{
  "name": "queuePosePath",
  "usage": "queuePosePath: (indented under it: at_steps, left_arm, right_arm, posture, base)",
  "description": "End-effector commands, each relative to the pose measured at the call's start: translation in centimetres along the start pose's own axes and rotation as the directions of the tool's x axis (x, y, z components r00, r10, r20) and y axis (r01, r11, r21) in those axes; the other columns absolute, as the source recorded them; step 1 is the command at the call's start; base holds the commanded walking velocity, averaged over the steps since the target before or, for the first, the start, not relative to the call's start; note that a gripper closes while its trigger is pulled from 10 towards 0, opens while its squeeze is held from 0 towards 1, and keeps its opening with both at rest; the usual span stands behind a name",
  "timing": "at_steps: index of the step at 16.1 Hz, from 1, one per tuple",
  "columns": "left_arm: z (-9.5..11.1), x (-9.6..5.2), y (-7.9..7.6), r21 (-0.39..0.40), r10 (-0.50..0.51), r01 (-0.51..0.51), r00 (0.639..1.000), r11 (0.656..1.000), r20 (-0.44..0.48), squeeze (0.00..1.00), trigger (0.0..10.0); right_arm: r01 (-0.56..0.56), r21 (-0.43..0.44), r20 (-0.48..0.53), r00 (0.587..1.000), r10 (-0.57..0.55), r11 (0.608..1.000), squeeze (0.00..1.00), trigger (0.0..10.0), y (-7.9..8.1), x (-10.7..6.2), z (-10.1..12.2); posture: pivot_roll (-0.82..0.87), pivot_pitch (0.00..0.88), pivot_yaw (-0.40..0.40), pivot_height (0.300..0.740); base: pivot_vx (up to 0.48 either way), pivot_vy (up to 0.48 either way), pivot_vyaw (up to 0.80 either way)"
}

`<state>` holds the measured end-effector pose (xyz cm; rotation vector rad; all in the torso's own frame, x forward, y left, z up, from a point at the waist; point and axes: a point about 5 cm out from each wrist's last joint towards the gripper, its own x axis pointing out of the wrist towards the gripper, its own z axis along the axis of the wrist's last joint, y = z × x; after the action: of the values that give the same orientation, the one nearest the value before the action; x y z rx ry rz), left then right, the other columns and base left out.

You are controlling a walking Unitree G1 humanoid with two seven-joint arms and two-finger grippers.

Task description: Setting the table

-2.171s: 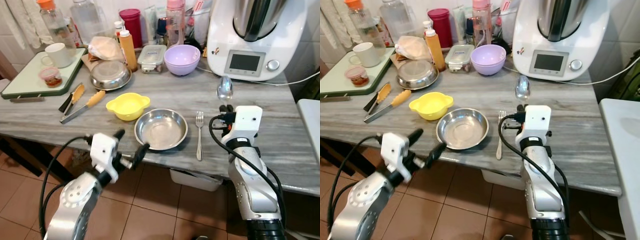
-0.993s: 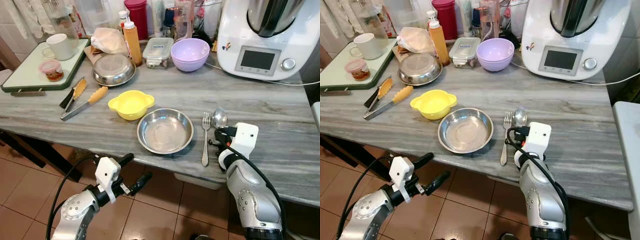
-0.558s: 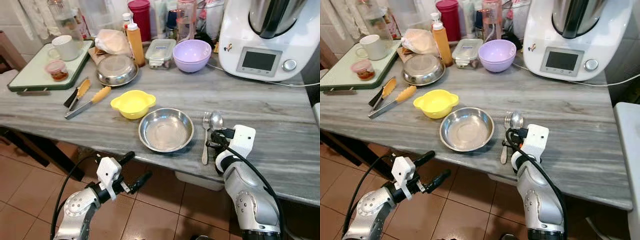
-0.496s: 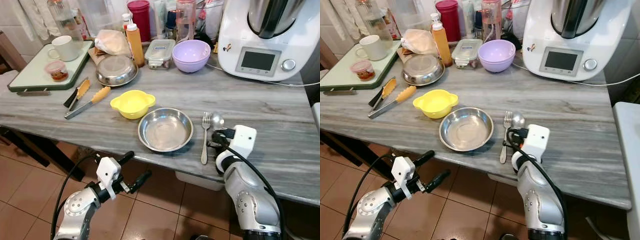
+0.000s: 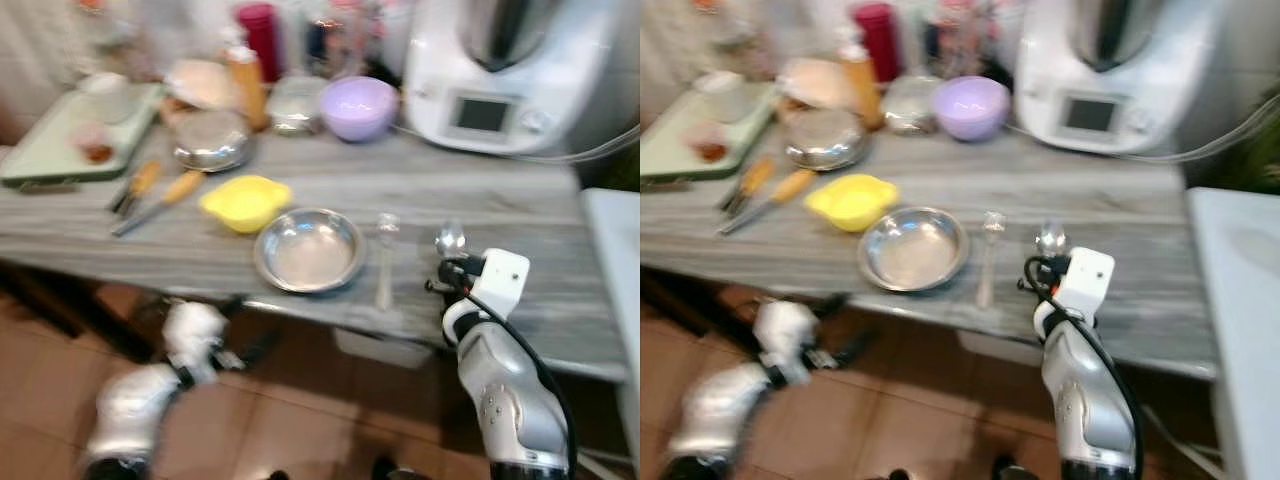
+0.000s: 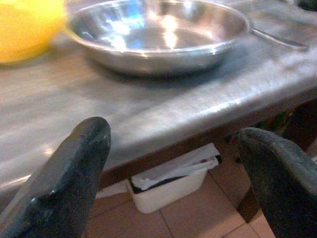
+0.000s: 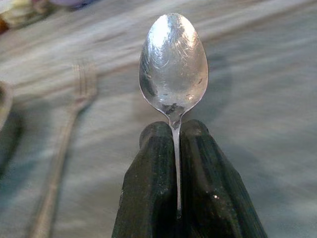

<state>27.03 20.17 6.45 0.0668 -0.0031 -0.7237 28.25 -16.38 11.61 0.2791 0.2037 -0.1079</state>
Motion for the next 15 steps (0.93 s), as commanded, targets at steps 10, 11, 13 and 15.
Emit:
queuePosePath:
  at_steps: [10,11,13,15]
  left_arm:
    - [9.2,3.1,-6.1,-0.174,-0.318,0.326,0.945,0.929,0.073,0.00,10.0]
    - [9.0,2.9,-6.1,-0.175,-0.317,0.320,0.947,0.931,0.046,0.00,10.0]
    - [8.8,3.0,-5.9,-0.189,-0.292,0.291,0.956,0.938,0.021,0.00,10.0]
    - [8.5,2.9,-5.7,-0.146,-0.265,0.260,0.964,0.955,-0.015,0.00,10.0]
  right_arm:
    - [-0.018,-0.032,0.023,1.000,0.019,0.999,0.00,10.0,0.6,0.4,0.4]
    - [-0.014,-0.030,0.020,1.000,0.014,0.999,0.00,10.0,0.4,0.3,0.3]
    - [-0.009,-0.034,0.020,1.000,0.010,0.999,0.00,10.0,0.4,0.3,0.3]
    - [0.009,-0.036,0.014,1.000,-0.008,0.999,0.00,10.0,0.2,0.2,0.3]
  posture:
    - [-0.03,0.122,0.095,0.740]
    - [-0.03,0.122,0.095,0.740]
    - [-0.03,0.123,0.095,0.740]
    - [-0.04,0.123,0.094,0.740]
  base:
    - [0.000,0.000,0.00]
    - [0.000,0.000,0.00]
    - [0.000,0.000,0.00]
    - [0.000,0.000,0.00]
